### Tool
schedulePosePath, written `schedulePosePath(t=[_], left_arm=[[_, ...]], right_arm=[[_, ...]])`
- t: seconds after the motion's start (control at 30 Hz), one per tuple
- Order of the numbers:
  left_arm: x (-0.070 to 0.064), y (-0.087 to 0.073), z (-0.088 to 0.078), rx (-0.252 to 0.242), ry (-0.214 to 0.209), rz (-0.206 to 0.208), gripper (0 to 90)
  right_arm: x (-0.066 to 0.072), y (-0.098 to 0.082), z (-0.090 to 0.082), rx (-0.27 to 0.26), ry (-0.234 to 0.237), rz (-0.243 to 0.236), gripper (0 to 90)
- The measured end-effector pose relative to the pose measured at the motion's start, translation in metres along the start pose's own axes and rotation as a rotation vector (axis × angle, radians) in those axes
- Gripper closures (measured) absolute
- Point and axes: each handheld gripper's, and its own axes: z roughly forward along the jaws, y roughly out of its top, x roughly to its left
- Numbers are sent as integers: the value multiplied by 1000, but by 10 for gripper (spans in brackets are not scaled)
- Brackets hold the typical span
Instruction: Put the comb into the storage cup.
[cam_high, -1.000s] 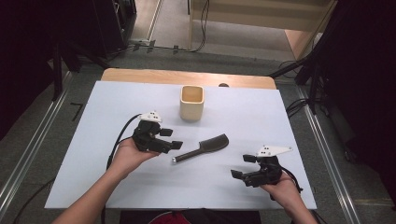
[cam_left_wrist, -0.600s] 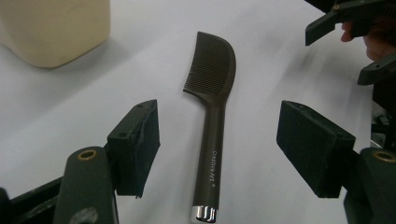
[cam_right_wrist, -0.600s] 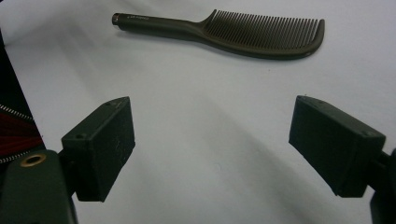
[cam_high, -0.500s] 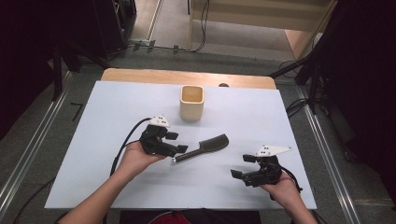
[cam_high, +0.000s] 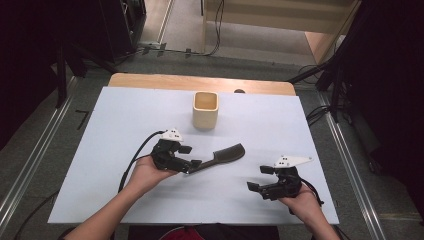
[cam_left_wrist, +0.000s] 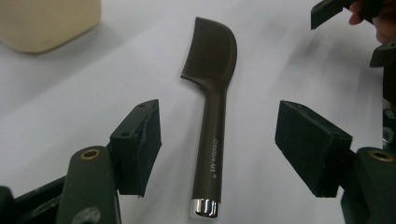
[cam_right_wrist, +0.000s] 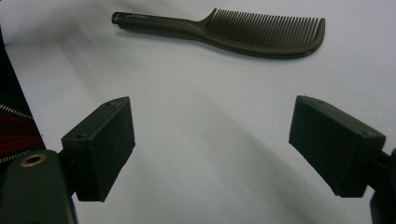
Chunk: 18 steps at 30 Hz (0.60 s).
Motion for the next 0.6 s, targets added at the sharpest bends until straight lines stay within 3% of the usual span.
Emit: schedulePosePath(t=[0.1, 0.4, 0.6], left_arm=[[0, -2, 4, 32, 0, 9, 327], [1, -13, 12, 43, -11, -4, 351], [-1, -20, 19, 61, 1, 31, 378]], right_arm=[[0, 0, 0, 2, 0, 2, 127], [0, 0, 0, 1, -1, -1, 127], [1, 1, 1, 7, 3, -1, 128]])
